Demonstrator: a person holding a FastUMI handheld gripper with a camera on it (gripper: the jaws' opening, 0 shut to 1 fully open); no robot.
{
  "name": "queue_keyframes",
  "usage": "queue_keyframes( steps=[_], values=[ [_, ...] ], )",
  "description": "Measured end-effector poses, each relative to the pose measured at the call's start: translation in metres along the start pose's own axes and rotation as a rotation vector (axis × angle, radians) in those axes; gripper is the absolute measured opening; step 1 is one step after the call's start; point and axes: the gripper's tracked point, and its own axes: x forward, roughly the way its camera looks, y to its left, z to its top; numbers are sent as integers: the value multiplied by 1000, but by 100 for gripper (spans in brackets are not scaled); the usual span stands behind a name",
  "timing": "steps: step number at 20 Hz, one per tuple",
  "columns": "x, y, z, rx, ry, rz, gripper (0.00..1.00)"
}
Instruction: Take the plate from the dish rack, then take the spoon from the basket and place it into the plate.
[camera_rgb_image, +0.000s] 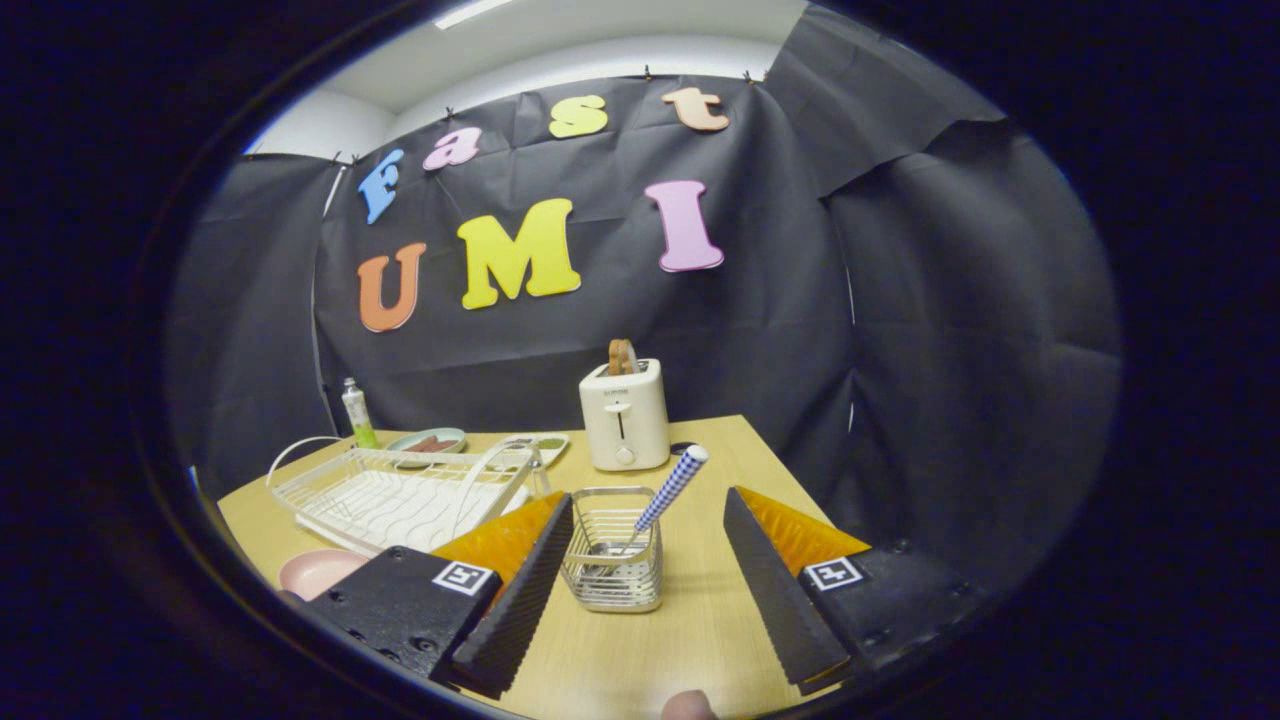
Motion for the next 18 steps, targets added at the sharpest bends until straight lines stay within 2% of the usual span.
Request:
queue_keyframes(
  steps=[4,11,18],
  values=[
    [31,-6,6,17,1,9,79],
    [48,0,5,63,37,56,33],
    [32,29,11,95,75,130,15]
  ],
)
